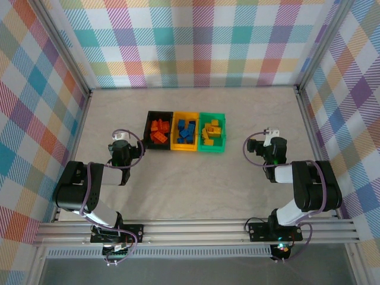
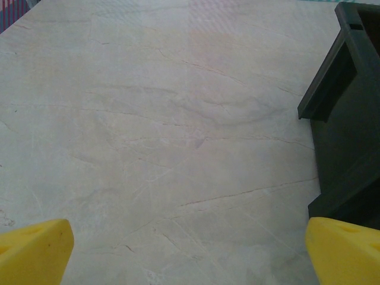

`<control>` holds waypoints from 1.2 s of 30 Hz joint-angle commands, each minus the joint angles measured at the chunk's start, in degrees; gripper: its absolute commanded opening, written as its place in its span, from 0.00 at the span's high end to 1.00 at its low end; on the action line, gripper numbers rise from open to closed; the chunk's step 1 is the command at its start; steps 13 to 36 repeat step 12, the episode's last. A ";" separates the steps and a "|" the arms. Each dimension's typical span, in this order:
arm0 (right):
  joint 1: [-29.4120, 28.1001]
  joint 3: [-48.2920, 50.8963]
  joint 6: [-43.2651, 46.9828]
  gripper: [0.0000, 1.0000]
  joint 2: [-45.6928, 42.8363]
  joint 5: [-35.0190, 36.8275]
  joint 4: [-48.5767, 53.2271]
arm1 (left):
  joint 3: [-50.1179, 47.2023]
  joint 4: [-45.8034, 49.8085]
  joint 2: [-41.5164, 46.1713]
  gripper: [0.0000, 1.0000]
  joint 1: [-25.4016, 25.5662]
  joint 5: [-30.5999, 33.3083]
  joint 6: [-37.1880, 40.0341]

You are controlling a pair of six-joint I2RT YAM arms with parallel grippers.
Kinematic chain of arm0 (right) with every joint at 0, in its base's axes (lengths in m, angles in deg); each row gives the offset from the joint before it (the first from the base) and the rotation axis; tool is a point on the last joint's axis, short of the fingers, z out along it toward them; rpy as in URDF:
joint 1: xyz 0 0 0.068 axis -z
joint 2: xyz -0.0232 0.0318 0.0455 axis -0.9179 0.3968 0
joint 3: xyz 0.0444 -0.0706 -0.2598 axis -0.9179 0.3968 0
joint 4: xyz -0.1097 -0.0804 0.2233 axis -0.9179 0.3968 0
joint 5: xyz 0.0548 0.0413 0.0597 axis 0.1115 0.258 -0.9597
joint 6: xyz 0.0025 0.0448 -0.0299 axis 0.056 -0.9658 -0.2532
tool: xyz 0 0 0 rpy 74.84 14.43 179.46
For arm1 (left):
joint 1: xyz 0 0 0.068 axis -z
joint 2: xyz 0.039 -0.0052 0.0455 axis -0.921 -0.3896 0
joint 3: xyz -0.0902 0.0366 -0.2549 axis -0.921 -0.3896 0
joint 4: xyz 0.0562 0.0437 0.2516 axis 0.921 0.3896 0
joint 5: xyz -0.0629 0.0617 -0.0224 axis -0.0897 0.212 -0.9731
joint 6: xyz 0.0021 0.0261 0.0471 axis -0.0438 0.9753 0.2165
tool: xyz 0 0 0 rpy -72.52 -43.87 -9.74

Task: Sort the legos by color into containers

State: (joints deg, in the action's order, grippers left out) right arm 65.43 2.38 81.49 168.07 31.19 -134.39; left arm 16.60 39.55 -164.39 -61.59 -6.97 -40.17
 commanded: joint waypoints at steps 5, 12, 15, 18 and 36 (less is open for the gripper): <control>0.00 -0.97 -0.73 0.00 -0.30 -1.59 -2.29 | 0.78 -1.73 -0.09 0.00 -0.59 -0.21 -0.05; 0.00 -0.90 -0.76 0.00 -0.39 -1.60 -2.45 | 1.00 -1.33 -0.09 0.00 -0.38 -1.55 0.78; 0.00 -0.90 -0.76 0.00 -0.39 -1.60 -2.45 | 1.00 -1.33 -0.09 0.00 -0.38 -1.55 0.78; 0.00 -0.90 -0.76 0.00 -0.39 -1.60 -2.45 | 1.00 -1.33 -0.09 0.00 -0.38 -1.55 0.78; 0.00 -0.90 -0.76 0.00 -0.39 -1.60 -2.45 | 1.00 -1.33 -0.09 0.00 -0.38 -1.55 0.78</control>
